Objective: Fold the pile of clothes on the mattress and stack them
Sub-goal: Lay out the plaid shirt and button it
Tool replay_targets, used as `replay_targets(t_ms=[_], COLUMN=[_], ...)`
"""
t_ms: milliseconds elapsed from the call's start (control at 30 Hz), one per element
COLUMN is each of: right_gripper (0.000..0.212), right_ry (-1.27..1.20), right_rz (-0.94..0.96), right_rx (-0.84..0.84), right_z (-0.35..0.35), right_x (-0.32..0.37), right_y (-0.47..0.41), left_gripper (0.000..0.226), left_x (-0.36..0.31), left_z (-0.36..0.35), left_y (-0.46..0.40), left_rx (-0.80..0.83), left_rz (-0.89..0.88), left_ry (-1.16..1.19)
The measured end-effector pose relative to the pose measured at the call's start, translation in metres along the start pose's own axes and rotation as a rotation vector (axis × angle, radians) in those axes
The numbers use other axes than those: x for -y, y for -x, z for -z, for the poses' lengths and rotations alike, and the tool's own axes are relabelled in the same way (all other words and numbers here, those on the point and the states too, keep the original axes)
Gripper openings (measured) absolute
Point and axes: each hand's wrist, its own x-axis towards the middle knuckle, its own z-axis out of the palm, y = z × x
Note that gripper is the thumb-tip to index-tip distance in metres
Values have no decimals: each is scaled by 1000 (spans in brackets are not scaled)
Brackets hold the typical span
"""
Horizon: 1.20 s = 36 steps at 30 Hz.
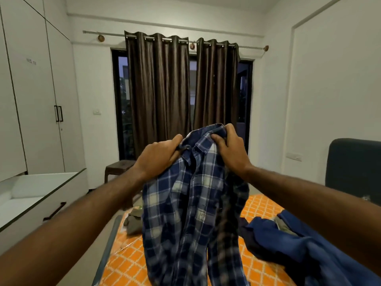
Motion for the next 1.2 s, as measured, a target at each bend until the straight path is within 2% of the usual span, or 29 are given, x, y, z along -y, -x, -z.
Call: replay_targets(t_ms=[100, 233, 333, 400, 467, 500, 600, 667, 767, 867, 967, 1000, 1067, 1133, 1200], right_gripper=[23, 32, 36, 28, 19, 19, 38, 44, 44, 29, 27, 27, 34, 39, 39], right_ry=[164, 378, 406, 355, 303, 245, -21, -86, -195, -363, -378, -322, -116, 115, 282], right_rz=[107, 306, 411, 432, 359, 260, -114, -258, -396, -401, -340, -345, -375, -367, -319], right_rx=[32, 128, 238, 306, 389, 455, 653, 676, 814, 906, 884, 877, 886, 892, 908], right_z=[11, 28, 43, 54, 68, 74, 86, 86, 90, 102, 106, 105, 99, 85, 66], right_x=[3, 26, 55, 77, 98, 105, 111, 107, 98, 99, 99, 91, 68, 38, 7], right_y=[-3, -10, -20, -29, -41, -48, -58, -55, -44, -36, -37, -40, -39, -23, -1], left_gripper=[26, 35, 35, 28, 20, 17, 7, 9, 16, 15, 15, 17, 35, 46, 36], left_x=[-3, -2, -8, -15, -21, -22, -18, -15, -8, -8, -11, -11, -5, -3, -5], left_z=[14, 42, 67, 88, 109, 119, 139, 141, 130, 121, 115, 110, 91, 62, 29], left_y=[-9, -18, -21, -27, -35, -41, -55, -55, -39, -24, -16, -13, -3, 19, 45], left_rx=[-77, -111, -94, -45, 61, 141, 437, 525, 432, 152, -51, -69, 2, 172, 341], left_rz=[-62, 52, 79, 47, -6, -15, 90, 141, 101, 63, 120, 135, 98, -38, -138], left_ry=[-133, -120, -78, -80, -87, -72, 184, 360, 481, 616, 747, 701, 411, 62, -25])
